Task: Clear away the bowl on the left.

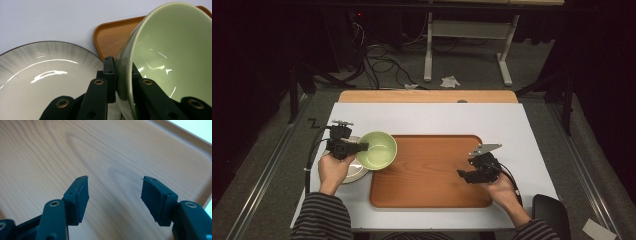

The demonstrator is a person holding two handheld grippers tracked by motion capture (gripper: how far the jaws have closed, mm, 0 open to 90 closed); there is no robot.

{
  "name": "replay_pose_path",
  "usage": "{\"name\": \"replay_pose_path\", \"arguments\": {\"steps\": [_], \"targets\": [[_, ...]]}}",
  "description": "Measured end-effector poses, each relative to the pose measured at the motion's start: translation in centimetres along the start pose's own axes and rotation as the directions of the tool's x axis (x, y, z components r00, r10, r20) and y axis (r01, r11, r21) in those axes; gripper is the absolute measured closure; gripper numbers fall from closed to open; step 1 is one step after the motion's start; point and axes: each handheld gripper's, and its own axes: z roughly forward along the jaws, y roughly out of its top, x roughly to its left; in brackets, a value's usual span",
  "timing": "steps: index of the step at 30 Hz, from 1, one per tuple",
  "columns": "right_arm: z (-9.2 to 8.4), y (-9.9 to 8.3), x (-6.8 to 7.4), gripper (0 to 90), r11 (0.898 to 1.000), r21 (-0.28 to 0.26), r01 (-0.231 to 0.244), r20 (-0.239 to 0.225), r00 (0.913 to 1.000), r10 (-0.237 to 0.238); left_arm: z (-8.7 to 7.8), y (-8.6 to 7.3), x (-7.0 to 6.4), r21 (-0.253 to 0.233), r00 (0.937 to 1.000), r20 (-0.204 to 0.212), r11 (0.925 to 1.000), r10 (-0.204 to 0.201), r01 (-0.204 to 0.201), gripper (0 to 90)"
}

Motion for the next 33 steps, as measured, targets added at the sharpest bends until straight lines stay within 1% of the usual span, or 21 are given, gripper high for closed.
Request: {"name": "replay_pose_path", "arguments": {"steps": [3, 6, 9, 10, 11, 12, 13, 14, 15, 16, 17, 19, 20, 21, 22, 23, 27, 28, 29, 31, 33], "targets": [[-0.1, -0.1, 0.1, 40.3, 1.0, 0.003, -0.005, 0.004, 1.0, 0.005, 0.6, 0.4, -0.6, 0.008, 0.9992, 0.039, 0.9999, 0.007, -0.007, 83.8], [-0.4, -0.4, 0.0, 40.3, 1.0, -0.001, -0.01, 0.014, 0.9999, 0.01, 1.3, 0.8, -1.6, 0.026, 0.998, 0.048, 0.9988, 0.041, -0.042, 83.8], [-0.4, -0.4, 0.0, 40.3, 1.0, -0.004, -0.009, 0.021, 0.9997, 0.009, 1.6, 1.0, -2.1, 0.032, 0.9969, 0.058, 0.998, 0.052, -0.054, 83.8], [-0.5, -0.5, 0.0, 40.2, 1.0, 0.0, -0.011, 0.03, 0.9995, 0.011, 2.0, 1.1, -2.5, 0.038, 0.995, 0.082, 0.9975, 0.056, -0.06, 83.8], [-0.5, -0.6, 0.0, 40.2, 1.0, 0.0, -0.012, 0.031, 0.9995, 0.012, 2.0, 1.1, -2.5, 0.038, 0.995, 0.082, 0.9975, 0.056, -0.06, 83.8], [-0.6, -0.6, -0.1, 40.2, 1.0, 0.001, -0.016, 0.03, 0.9994, 0.016, 2.4, 1.3, -2.9, 0.049, 0.9932, 0.098, 0.9965, 0.064, -0.069, 83.8], [-0.6, -0.7, -0.1, 40.2, 1.0, 0.0, -0.018, 0.032, 0.9993, 0.018, 2.4, 1.3, -2.9, 0.049, 0.9932, 0.098, 0.9965, 0.064, -0.069, 83.8], [-0.7, -0.8, -0.1, 40.2, 1.0, -0.002, -0.025, 0.032, 0.9992, 0.025, 3.1, 1.6, -3.7, 0.064, 0.9911, 0.097, 0.9932, 0.091, -0.097, 83.8], [-0.7, -0.8, -0.1, 40.2, 1.0, -0.002, -0.025, 0.032, 0.9992, 0.025, 3.1, 1.6, -3.7, 0.064, 0.9911, 0.097, 0.9932, 0.091, -0.097, 83.8], [-0.8, -0.9, -0.2, 40.2, 1.0, -0.008, -0.022, 0.032, 0.9992, 0.022, 3.8, 1.8, -4.5, 0.081, 0.9876, 0.099, 0.9881, 0.122, -0.131, 83.8], [-0.8, -0.9, -0.2, 40.2, 1.0, -0.008, -0.022, 0.032, 0.9992, 0.022, 3.8, 1.8, -4.5, 0.081, 0.9876, 0.099, 0.9881, 0.122, -0.131, 83.8], [-0.9, -0.9, -0.3, 40.2, 1.0, -0.011, -0.028, 0.036, 0.9989, 0.029, 4.4, 2.0, -5.3, 0.102, 0.9813, 0.111, 0.9804, 0.157, -0.169, 83.8], [-0.9, -0.9, -0.3, 40.1, 1.0, -0.009, -0.03, 0.038, 0.9988, 0.031, 4.8, 2.1, -5.7, 0.102, 0.9796, 0.119, 0.9794, 0.162, -0.174, 83.8], [-0.9, -0.9, -0.3, 40.1, 1.0, 0.002, -0.03, 0.042, 0.9987, 0.03, 5.3, 2.3, -6.4, 0.11, 0.9751, 0.133, 0.9752, 0.177, -0.192, 83.8], [-0.8, -0.9, -0.3, 40.1, 1.0, 0.0, -0.026, 0.039, 0.9989, 0.026, 5.5, 2.5, -6.7, 0.117, 0.9721, 0.14, 0.9718, 0.188, -0.205, 83.8], [-0.8, -0.9, -0.3, 40.1, 1.0, 0.0, -0.026, 0.039, 0.9989, 0.026, 5.5, 2.5, -6.7, 0.117, 0.9721, 0.14, 0.9718, 0.188, -0.205, 83.8], [-1.1, -1.1, -0.3, 40.0, 1.0, -0.008, -0.025, 0.045, 0.9987, 0.025, 6.7, 3.0, -8.3, 0.13, 0.9614, 0.173, 0.9627, 0.214, -0.237, 83.8], [-1.1, -1.1, -0.3, 40.0, 0.999, -0.008, -0.032, 0.045, 0.9985, 0.032, 7.2, 3.1, -8.9, 0.132, 0.9579, 0.184, 0.9603, 0.22, -0.246, 83.8], [-1.1, -1.1, -0.3, 40.0, 0.999, -0.008, -0.032, 0.045, 0.9985, 0.032, 7.2, 3.1, -8.9, 0.132, 0.9579, 0.184, 0.9603, 0.22, -0.246, 83.8], [-1.0, -1.1, -0.4, 40.0, 1.0, -0.008, -0.03, 0.044, 0.9986, 0.03, 7.9, 3.1, -9.4, 0.144, 0.953, 0.196, 0.9544, 0.231, -0.261, 83.7], [-1.0, -1.1, -0.3, 40.0, 1.0, -0.002, -0.024, 0.047, 0.9986, 0.024, 8.2, 3.2, -9.5, 0.149, 0.9519, 0.199, 0.9528, 0.233, -0.264, 83.7]]}}
